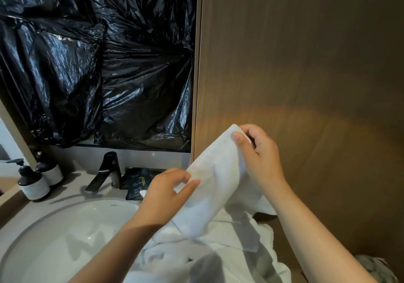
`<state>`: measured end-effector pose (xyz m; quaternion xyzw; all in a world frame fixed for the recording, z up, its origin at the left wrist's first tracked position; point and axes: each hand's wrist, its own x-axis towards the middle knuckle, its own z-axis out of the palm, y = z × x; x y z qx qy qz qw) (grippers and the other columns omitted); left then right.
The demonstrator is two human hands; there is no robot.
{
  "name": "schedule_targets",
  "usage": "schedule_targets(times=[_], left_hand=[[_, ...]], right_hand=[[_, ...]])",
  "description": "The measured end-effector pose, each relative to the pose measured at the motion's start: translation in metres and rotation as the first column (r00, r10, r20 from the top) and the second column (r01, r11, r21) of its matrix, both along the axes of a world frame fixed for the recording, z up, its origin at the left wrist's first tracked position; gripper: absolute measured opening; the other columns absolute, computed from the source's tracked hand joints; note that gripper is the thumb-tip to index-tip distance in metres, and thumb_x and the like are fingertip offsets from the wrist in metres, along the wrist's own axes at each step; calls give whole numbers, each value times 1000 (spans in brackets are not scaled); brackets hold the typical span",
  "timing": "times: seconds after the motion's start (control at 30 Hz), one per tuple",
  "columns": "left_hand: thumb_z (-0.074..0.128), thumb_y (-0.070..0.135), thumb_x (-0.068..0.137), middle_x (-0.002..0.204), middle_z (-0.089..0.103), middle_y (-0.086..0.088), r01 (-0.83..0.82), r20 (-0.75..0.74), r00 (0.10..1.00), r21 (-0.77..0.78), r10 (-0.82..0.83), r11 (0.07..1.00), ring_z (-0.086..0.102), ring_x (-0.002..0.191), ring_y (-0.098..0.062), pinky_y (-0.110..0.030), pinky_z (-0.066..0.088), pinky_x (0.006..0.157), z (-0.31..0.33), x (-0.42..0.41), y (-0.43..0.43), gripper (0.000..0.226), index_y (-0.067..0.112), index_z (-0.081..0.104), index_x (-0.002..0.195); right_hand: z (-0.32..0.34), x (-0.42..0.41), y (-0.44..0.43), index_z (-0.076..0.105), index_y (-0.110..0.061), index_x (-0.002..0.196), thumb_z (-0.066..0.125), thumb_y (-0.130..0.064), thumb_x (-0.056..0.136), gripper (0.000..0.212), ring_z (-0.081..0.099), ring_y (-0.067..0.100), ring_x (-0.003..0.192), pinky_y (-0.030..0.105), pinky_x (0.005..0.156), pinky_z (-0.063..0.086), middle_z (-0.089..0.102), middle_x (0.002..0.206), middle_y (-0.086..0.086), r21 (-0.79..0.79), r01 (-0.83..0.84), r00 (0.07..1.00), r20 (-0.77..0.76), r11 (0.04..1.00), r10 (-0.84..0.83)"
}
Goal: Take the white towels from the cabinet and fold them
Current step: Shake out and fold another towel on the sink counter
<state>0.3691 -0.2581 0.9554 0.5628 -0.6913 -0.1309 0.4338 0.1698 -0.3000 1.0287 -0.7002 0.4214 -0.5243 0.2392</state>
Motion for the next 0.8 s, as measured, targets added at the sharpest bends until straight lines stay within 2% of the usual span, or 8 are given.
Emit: schedule_targets(times=[0.17,0.27,0.37,0.43,0.53,0.63,0.8], left_hand=[[61,32,92,70,61,8,0,55,999,30,-2,1000,56,73,-7,-21,42,68,-9,10,-5,28,15,65,71],[58,30,94,66,57,5,-2,48,999,26,1,1000,54,68,-8,-23,41,64,-11,18,-8,32,13,62,67],[53,31,96,60,49,-8,-24,79,997,22,22,999,48,61,-19,-30,37,59,-12,24,-11,44,3,51,62],[52,32,96,54,40,-8,-61,96,994,-4,61,998,41,53,-19,-28,30,54,-9,26,-13,49,7,41,56],[52,36,94,50,27,3,-86,72,993,-51,90,995,30,48,-12,-25,23,50,-2,29,-15,51,16,28,53],[55,40,91,50,28,5,-68,23,997,-74,69,995,33,49,-12,-21,24,49,-1,33,-15,50,16,32,53],[62,30,92,51,33,2,-75,-4,997,-55,74,996,36,50,-10,-19,27,49,-9,40,-19,46,9,41,55]], right_hand=[[19,-7,-12,60,-20,87,57,-22,97,11,51,0,75,8,65,36,57,81,-11,-123,74,997,-25,990,-78],[27,-11,-20,62,-15,88,57,-23,97,12,53,4,77,12,66,37,59,82,-8,-155,105,993,-33,982,-111],[31,-12,-25,61,-12,88,57,-24,97,16,52,5,75,13,65,37,58,80,-8,-180,121,992,-25,976,-128],[34,-13,-26,61,-11,87,57,-24,97,16,51,6,75,14,65,37,57,79,-7,-193,129,990,-23,973,-136],[37,-15,-27,61,-11,86,57,-23,97,17,50,4,73,14,63,36,57,78,-7,-206,146,989,-8,968,-150],[39,-18,-29,61,-13,86,57,-23,97,15,50,1,72,8,61,34,56,78,-10,-210,167,986,11,963,-169],[40,-23,-32,62,-14,87,56,-24,97,15,51,3,73,9,61,36,58,79,-9,-206,190,981,10,960,-192]])
